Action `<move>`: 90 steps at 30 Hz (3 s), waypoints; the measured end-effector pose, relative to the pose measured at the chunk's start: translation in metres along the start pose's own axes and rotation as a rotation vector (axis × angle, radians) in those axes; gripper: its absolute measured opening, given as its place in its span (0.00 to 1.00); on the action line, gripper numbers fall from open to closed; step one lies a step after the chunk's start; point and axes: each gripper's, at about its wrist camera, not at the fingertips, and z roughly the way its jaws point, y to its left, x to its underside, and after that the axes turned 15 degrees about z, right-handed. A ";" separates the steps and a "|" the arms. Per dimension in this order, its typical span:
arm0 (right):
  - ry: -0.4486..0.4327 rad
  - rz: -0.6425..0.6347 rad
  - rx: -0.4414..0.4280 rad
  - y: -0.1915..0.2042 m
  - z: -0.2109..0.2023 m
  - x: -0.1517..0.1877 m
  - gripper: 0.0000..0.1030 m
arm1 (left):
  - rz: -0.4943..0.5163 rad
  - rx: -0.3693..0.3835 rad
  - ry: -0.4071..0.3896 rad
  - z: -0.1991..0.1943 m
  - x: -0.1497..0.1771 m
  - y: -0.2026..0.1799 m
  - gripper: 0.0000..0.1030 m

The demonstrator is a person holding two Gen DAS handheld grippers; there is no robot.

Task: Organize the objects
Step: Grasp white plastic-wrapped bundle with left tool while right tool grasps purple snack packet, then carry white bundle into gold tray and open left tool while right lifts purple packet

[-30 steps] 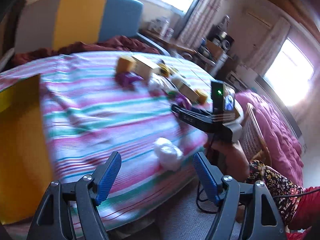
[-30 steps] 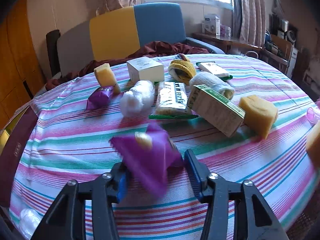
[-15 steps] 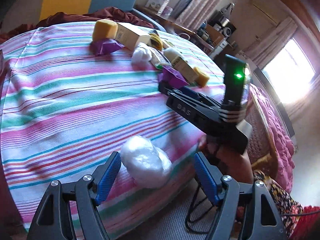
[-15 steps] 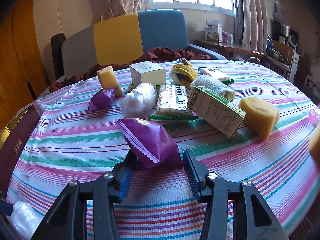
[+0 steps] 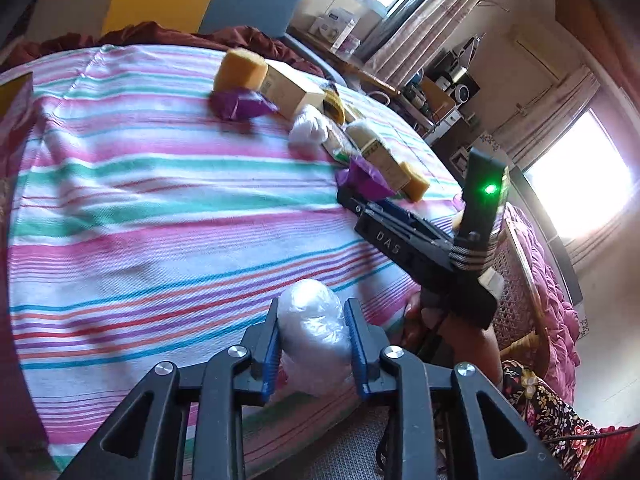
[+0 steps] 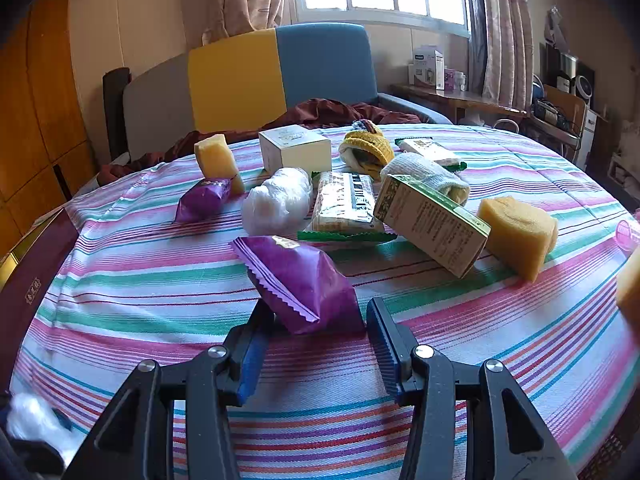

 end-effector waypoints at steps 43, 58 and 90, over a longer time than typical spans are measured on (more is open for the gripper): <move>-0.010 -0.168 0.086 0.039 -0.006 0.007 0.22 | -0.181 -0.308 -0.299 -0.181 0.037 0.127 0.28; 0.018 -0.075 -0.002 0.056 -0.019 0.007 0.55 | -0.359 -0.406 -0.313 -0.211 0.065 0.194 0.28; 0.088 -0.241 -0.028 0.100 0.019 -0.022 0.60 | -0.402 -0.490 -0.216 -0.210 0.079 0.222 0.28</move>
